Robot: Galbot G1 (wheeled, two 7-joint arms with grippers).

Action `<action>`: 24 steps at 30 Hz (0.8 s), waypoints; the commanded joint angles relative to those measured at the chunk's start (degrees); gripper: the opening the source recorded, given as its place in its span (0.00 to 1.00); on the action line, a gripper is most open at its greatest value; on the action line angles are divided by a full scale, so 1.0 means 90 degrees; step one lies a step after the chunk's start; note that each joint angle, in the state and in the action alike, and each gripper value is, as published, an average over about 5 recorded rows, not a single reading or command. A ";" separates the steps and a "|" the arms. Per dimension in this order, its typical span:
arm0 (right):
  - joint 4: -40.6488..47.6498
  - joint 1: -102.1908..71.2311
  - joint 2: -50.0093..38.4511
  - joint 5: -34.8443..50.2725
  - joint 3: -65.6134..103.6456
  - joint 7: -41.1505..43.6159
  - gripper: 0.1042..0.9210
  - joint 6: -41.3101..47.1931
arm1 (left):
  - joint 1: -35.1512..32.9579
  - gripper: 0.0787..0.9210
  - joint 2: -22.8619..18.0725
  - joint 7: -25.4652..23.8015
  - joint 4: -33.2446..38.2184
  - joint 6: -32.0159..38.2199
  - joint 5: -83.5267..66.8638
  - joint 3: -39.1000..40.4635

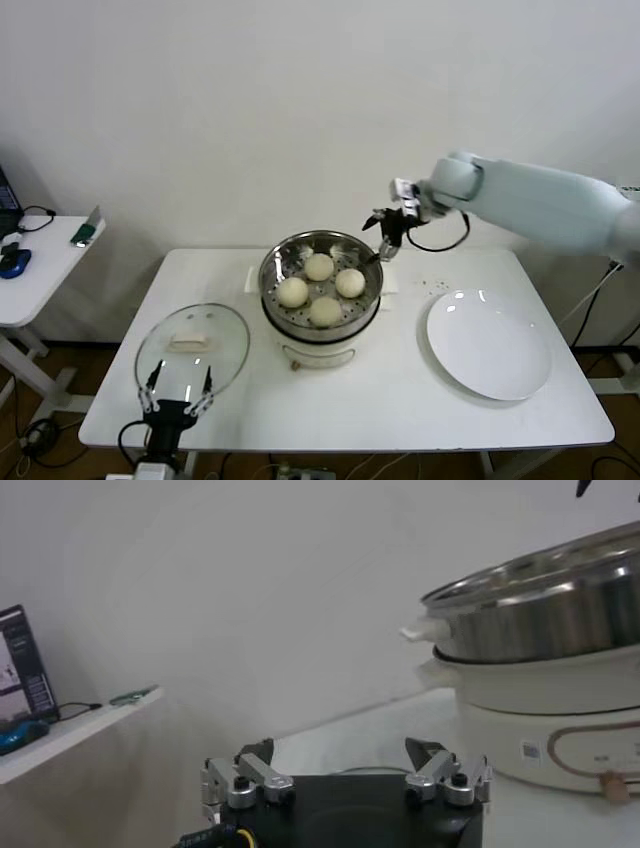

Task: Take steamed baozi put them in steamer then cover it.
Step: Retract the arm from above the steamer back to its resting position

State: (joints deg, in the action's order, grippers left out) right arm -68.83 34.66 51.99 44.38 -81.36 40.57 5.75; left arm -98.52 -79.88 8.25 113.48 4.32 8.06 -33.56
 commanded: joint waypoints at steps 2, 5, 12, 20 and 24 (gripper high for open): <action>-0.1789 -0.2994 -0.2281 -0.0603 0.3345 -0.2479 0.88 -0.0920 | -0.0004 0.88 -0.0128 0.0012 0.0034 0.0007 0.0091 -0.0095; -0.2042 -0.4628 -0.2544 -0.0940 0.5031 -0.2762 0.88 -0.1081 | -0.0010 0.88 -0.0207 0.0010 0.0092 0.0001 0.0149 -0.0156; -0.2606 -0.8092 -0.2424 -0.1303 0.8299 -0.3552 0.88 -0.1425 | -0.0043 0.88 -0.0351 -0.0006 0.0197 -0.0028 0.0436 -0.0195; -0.3162 -1.1032 -0.1142 -0.1469 1.1213 -0.3779 0.88 -0.1515 | 0.0135 0.88 -0.0292 -0.0212 0.0281 0.0014 0.0933 -0.0289; -0.3451 -1.1958 -0.0399 -0.1646 1.2149 -0.3686 0.88 -0.1458 | 0.0202 0.88 -0.0172 -0.0288 0.0317 -0.0021 0.1850 -0.0449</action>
State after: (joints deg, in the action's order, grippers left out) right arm -91.99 -37.27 38.34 33.44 -7.47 12.20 -5.64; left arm -97.51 -82.30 6.84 115.93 4.35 13.97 -36.15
